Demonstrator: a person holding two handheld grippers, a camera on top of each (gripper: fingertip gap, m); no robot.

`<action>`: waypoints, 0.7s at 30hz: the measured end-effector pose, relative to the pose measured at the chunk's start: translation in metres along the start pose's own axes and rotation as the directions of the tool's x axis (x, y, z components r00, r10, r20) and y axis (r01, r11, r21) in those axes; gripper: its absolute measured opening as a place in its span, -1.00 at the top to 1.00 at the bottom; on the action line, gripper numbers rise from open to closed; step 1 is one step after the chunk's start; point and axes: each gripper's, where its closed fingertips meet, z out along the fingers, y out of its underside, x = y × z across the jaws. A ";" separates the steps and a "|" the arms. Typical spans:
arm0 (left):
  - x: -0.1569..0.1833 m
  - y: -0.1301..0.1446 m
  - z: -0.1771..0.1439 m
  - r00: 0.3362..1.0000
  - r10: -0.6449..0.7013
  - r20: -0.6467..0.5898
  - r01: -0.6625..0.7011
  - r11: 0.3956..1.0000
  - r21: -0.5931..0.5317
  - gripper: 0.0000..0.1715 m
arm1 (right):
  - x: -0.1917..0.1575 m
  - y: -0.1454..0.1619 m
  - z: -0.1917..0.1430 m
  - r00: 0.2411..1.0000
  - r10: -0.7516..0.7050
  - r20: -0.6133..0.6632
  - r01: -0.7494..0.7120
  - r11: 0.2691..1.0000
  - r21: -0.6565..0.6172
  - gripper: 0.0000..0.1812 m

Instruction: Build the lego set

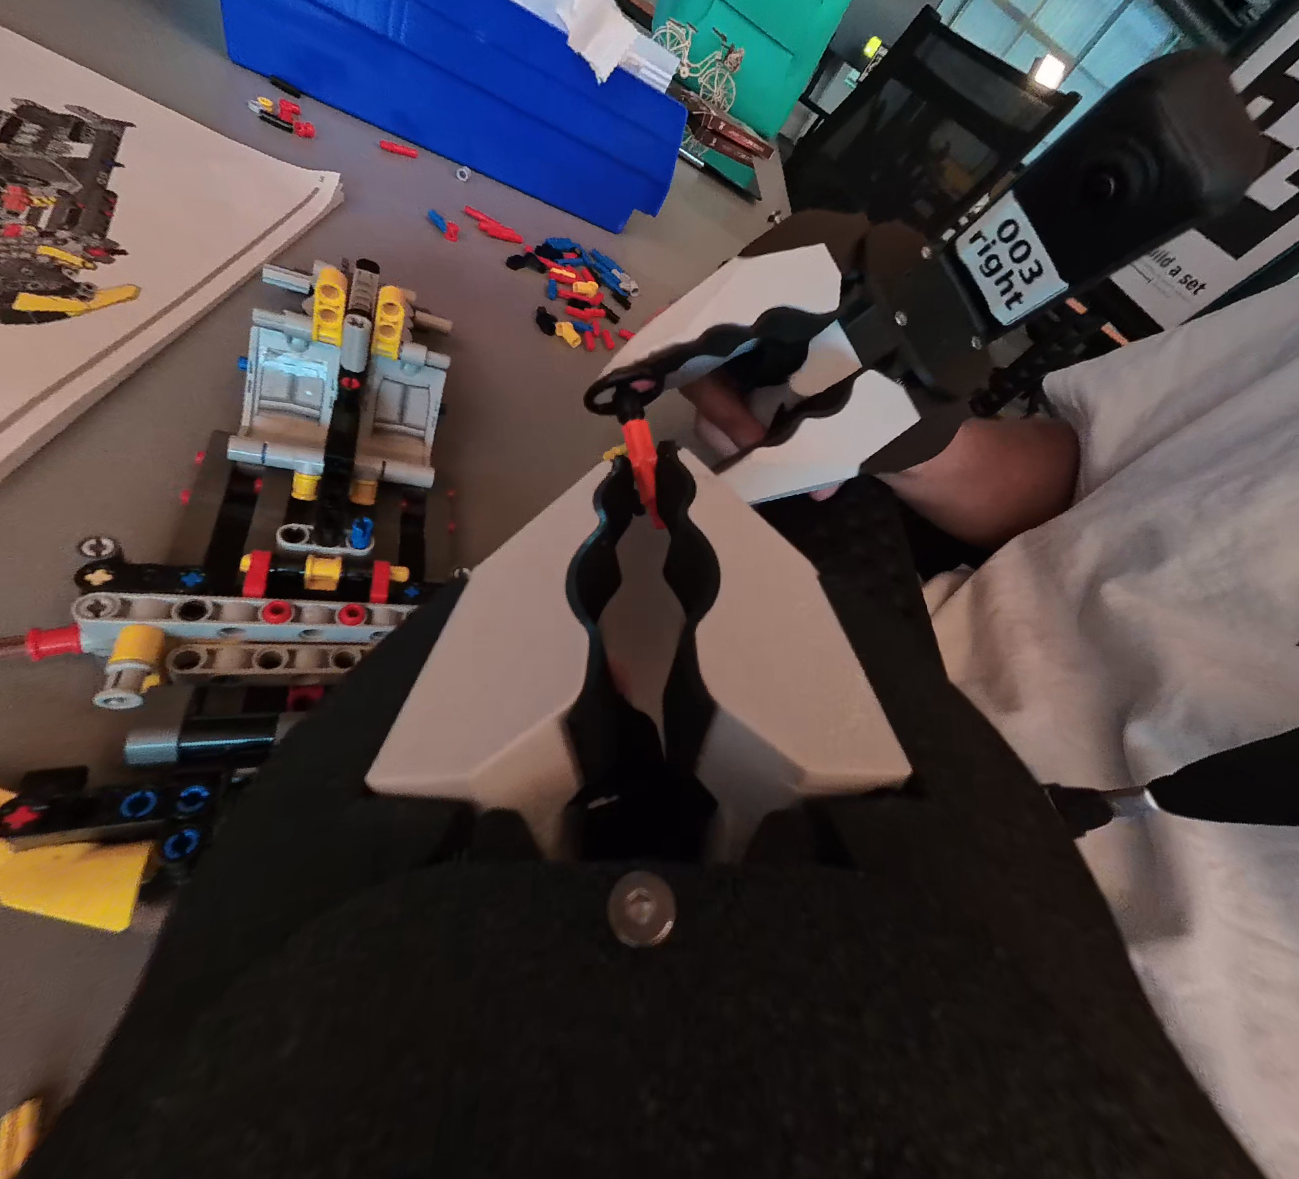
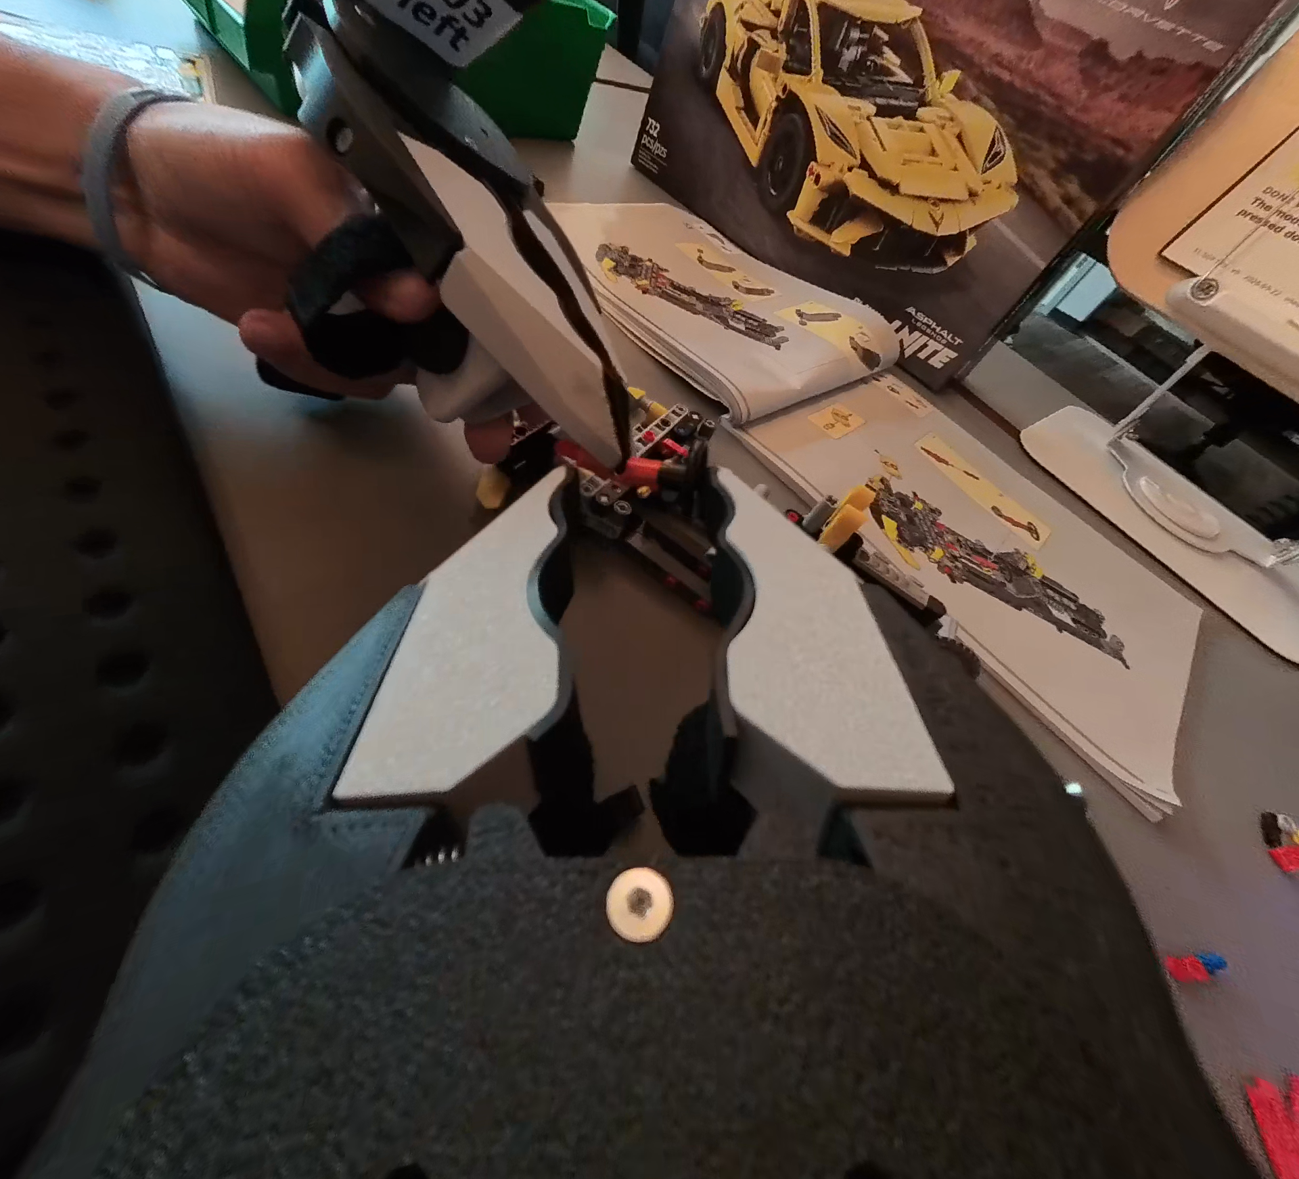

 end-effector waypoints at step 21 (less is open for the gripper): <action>-0.023 0.022 0.001 0.797 0.540 0.271 -0.469 0.836 -0.285 0.95 | 0.014 0.019 -0.003 0.892 0.426 0.152 -0.423 0.904 -0.052 0.68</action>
